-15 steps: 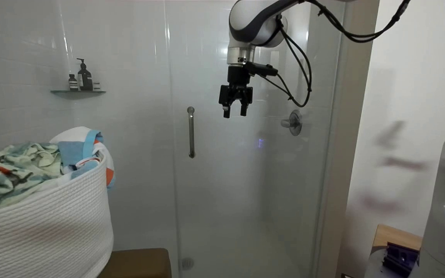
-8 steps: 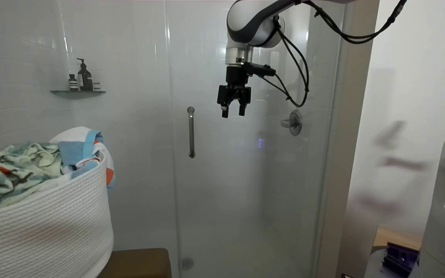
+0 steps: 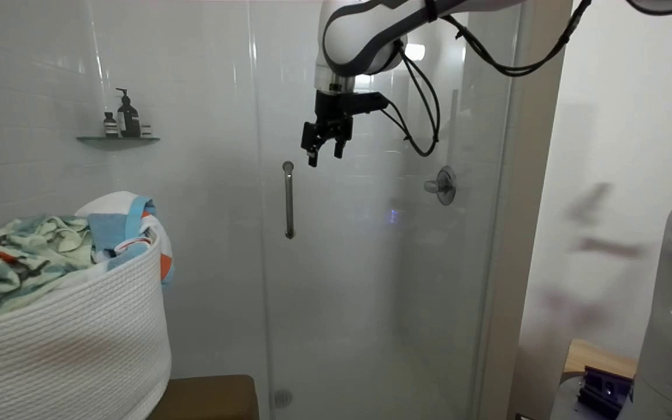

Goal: Open and close the glass door.

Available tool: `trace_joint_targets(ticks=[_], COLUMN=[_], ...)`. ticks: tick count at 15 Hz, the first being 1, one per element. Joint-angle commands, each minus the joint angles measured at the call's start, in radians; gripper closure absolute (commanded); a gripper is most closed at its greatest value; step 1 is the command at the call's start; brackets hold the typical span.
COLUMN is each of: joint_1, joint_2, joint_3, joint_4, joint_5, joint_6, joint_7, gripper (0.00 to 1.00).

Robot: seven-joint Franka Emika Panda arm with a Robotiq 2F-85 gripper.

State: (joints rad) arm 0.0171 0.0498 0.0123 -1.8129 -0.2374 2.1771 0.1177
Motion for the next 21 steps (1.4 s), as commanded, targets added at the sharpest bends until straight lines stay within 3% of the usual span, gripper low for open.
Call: trace_joint_targets(ticks=[1, 7, 9, 13, 14, 21], joint_1=[0.01, -0.037, -0.058, -0.049, -0.066, -0.067], joint_2=[0.043, -0.12, -0.168, -0.263, -0.2, -0.203], joint_3=[-0.019, -0.084, -0.093, -0.11, -0.089, -0.089], joint_4=[0.047, -0.046, -0.07, -0.125, -0.062, -0.067], joint_5=[-0.146, -0.187, -0.124, 0.108, 0.03, 0.042], joint_6=[0.056, 0.072, 0.089, 0.038, 0.041, 0.04], joint_7=[0.087, 0.095, 0.038, -0.205, -0.101, -0.115], gripper=[0.0, 0.0, 0.0, 0.0, 0.0, 0.0])
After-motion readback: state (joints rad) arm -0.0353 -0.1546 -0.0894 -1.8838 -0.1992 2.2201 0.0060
